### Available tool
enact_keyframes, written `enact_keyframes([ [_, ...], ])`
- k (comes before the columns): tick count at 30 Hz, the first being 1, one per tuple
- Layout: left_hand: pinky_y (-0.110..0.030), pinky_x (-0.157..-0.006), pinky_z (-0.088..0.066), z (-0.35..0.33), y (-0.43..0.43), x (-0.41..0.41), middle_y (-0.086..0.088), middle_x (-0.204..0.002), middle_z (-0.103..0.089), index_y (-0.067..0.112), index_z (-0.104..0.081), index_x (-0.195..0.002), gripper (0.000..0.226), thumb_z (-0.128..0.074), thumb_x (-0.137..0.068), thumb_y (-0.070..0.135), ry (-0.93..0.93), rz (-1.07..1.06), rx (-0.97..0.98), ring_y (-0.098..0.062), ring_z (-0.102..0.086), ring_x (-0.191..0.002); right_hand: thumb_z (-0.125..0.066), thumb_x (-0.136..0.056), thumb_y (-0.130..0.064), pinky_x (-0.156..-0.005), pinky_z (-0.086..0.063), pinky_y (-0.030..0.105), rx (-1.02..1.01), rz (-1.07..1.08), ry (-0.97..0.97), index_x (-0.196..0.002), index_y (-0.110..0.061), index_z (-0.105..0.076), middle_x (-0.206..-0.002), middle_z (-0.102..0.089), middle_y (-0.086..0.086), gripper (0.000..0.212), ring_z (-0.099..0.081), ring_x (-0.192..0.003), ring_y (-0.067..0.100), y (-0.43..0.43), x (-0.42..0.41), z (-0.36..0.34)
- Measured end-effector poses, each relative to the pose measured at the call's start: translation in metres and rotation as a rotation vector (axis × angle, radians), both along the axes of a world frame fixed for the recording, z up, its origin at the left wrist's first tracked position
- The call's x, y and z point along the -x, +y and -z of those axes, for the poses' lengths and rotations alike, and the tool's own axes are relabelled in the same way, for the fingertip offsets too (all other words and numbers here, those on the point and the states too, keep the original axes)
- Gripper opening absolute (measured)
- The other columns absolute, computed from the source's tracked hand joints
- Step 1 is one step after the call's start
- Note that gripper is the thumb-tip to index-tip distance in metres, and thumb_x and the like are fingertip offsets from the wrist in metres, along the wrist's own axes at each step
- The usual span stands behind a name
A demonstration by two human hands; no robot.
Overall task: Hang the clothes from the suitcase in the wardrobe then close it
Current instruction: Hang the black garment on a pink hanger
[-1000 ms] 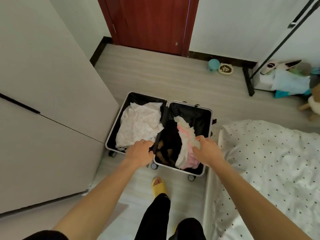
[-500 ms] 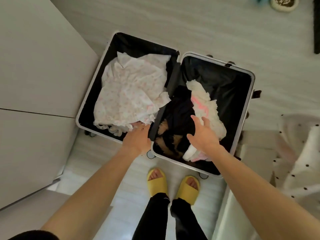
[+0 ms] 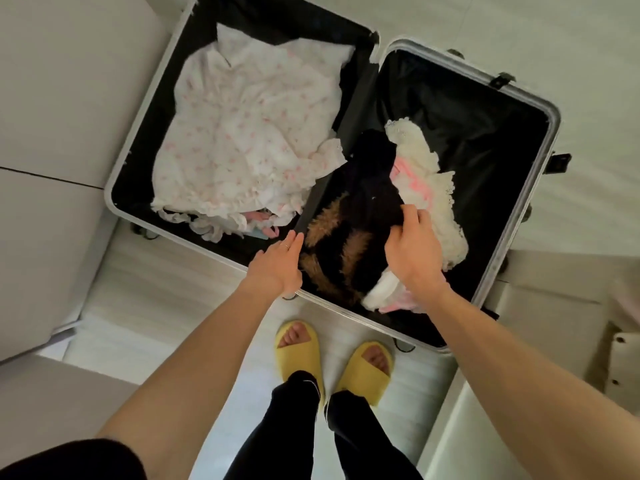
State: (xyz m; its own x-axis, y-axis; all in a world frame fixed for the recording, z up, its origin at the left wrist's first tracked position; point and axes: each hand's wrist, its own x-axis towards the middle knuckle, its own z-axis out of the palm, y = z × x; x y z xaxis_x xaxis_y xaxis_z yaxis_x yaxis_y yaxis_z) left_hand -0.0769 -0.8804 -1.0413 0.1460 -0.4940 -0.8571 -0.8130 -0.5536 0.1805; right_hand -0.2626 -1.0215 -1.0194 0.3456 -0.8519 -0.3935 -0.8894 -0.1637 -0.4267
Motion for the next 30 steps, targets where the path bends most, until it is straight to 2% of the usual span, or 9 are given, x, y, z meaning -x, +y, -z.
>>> enact_keyframes([
  [5,-0.046,-0.095,-0.050,-0.148,-0.037,-0.003,-0.004,-0.160,-0.030,0.029,-0.017,-0.158,0.066,-0.045,-0.098,0.023,0.041,-0.088,0.140,-0.036,-0.053,-0.126,-0.043,-0.100,-0.012,-0.071,-0.035,0.022,0.078,0.188,-0.351,-0.105,-0.018,-0.055,-0.098,-0.056,-0.003,0.014,-0.054,-0.087,0.016,-0.029,-0.008,-0.175],
  [7,-0.047,-0.104,-0.044,-0.213,-0.050,-0.007,-0.004,-0.159,-0.033,0.031,-0.018,-0.157,0.066,-0.047,-0.098,0.028,0.051,-0.119,0.229,-0.033,-0.044,-0.135,-0.042,-0.102,-0.014,-0.068,-0.036,0.015,0.092,0.259,-0.452,-0.099,-0.022,-0.053,-0.091,-0.059,-0.007,0.014,-0.055,-0.083,0.008,-0.038,-0.017,-0.252],
  [9,-0.046,-0.112,-0.038,-0.282,-0.060,-0.010,-0.002,-0.162,-0.027,0.031,-0.015,-0.158,0.068,-0.048,-0.098,0.029,0.055,-0.147,0.262,-0.028,-0.035,-0.143,-0.041,-0.102,-0.015,-0.067,-0.037,0.017,0.066,0.315,-0.537,-0.100,-0.023,-0.054,-0.089,-0.059,-0.014,0.015,-0.055,-0.082,0.001,-0.039,-0.026,-0.329],
  [13,-0.040,-0.114,-0.035,-0.431,-0.073,-0.015,-0.001,-0.162,-0.026,0.032,-0.013,-0.159,0.072,-0.053,-0.099,0.028,0.052,-0.222,0.420,-0.026,-0.033,-0.144,-0.038,-0.104,-0.017,-0.080,-0.046,0.020,0.055,0.345,-0.766,-0.114,-0.018,-0.063,-0.100,-0.067,-0.013,0.027,-0.061,-0.093,-0.001,-0.035,-0.043,-0.498],
  [19,-0.032,-0.104,-0.041,-0.596,-0.044,-0.006,0.002,-0.159,-0.033,0.032,-0.015,-0.159,0.088,-0.067,-0.089,0.019,0.095,-0.265,0.605,-0.022,-0.040,-0.140,-0.033,-0.106,-0.009,-0.064,-0.034,-0.006,-0.062,0.327,-1.076,-0.100,-0.022,-0.058,-0.090,-0.053,-0.020,0.029,-0.048,-0.072,-0.030,0.004,-0.047,-0.695],
  [22,-0.030,-0.107,-0.038,-0.656,0.002,0.011,0.007,-0.155,-0.038,0.040,-0.021,-0.155,0.095,-0.076,-0.079,0.027,0.157,-0.312,0.721,-0.017,-0.037,-0.142,-0.036,-0.106,-0.013,-0.068,-0.043,0.002,-0.150,0.269,-1.182,-0.097,-0.023,-0.062,-0.088,-0.058,-0.016,0.029,-0.057,-0.073,-0.021,0.040,-0.042,-0.763],
  [25,-0.020,-0.102,-0.033,-0.698,0.055,0.035,0.019,-0.145,-0.044,0.044,-0.027,-0.152,0.094,-0.081,-0.075,0.035,0.234,-0.407,0.810,-0.006,-0.039,-0.135,-0.041,-0.105,-0.019,-0.082,-0.054,0.028,-0.242,0.205,-1.226,-0.100,-0.028,-0.065,-0.090,-0.071,-0.011,0.026,-0.068,-0.089,0.003,0.082,-0.035,-0.799],
  [28,-0.021,-0.105,-0.036,-0.730,0.113,0.060,0.029,-0.136,-0.047,0.046,-0.034,-0.143,0.086,-0.083,-0.072,0.053,0.316,-0.490,0.821,0.000,-0.045,-0.128,-0.042,-0.105,-0.014,-0.069,-0.056,0.028,-0.384,0.170,-1.291,-0.101,-0.023,-0.066,-0.083,-0.074,-0.008,0.025,-0.071,-0.082,0.011,0.129,-0.026,-0.822],
  [30,-0.025,-0.108,-0.038,-0.752,0.153,0.068,0.028,-0.132,-0.052,0.044,-0.043,-0.134,0.074,-0.079,-0.072,0.064,0.365,-0.560,0.774,0.002,-0.049,-0.123,-0.043,-0.103,-0.012,-0.071,-0.056,0.032,-0.489,0.111,-1.300,-0.102,-0.020,-0.067,-0.085,-0.075,-0.003,0.025,-0.070,-0.081,0.016,0.166,-0.021,-0.835],
])
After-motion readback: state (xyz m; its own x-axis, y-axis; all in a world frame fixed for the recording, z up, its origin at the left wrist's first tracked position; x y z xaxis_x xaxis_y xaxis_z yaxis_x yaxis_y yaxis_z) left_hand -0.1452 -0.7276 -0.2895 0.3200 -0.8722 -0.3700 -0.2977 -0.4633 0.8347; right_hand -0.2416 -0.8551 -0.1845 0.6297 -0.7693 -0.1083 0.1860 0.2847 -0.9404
